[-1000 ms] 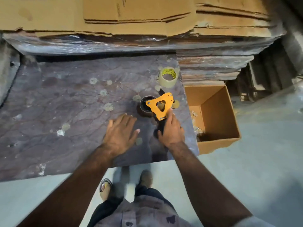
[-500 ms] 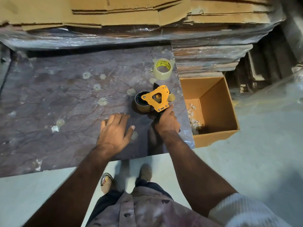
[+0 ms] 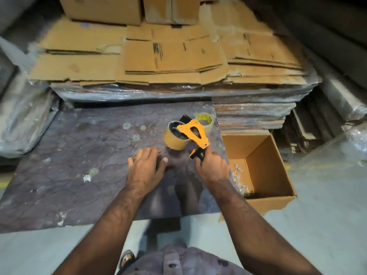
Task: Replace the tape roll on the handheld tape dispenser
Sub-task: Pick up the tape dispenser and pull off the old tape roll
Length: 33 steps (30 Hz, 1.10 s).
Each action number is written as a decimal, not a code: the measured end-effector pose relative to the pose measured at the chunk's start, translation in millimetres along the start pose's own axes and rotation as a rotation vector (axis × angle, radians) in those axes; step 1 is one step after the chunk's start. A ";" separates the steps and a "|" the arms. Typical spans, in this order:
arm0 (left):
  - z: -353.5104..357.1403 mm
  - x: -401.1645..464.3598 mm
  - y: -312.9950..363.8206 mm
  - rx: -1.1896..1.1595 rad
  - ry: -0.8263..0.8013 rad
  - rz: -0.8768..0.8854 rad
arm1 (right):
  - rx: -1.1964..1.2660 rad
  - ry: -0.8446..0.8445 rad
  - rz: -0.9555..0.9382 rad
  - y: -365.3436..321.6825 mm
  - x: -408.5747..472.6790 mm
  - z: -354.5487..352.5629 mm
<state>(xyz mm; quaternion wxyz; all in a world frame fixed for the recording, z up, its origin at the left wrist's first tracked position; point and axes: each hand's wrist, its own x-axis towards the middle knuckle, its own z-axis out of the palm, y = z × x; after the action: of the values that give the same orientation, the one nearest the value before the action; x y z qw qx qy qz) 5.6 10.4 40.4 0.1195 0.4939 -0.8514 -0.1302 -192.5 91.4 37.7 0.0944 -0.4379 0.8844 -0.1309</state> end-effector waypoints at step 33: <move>-100.3 17.0 -89.5 -0.595 0.233 0.263 | 1.761 -0.797 0.391 -130.9 -36.9 -9.5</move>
<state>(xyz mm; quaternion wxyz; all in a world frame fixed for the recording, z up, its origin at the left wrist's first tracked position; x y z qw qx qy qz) 103.2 -57.6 105.3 0.3705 0.3350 -0.8130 -0.2991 -74.9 46.1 89.8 0.6979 -0.0694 0.4310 -0.5677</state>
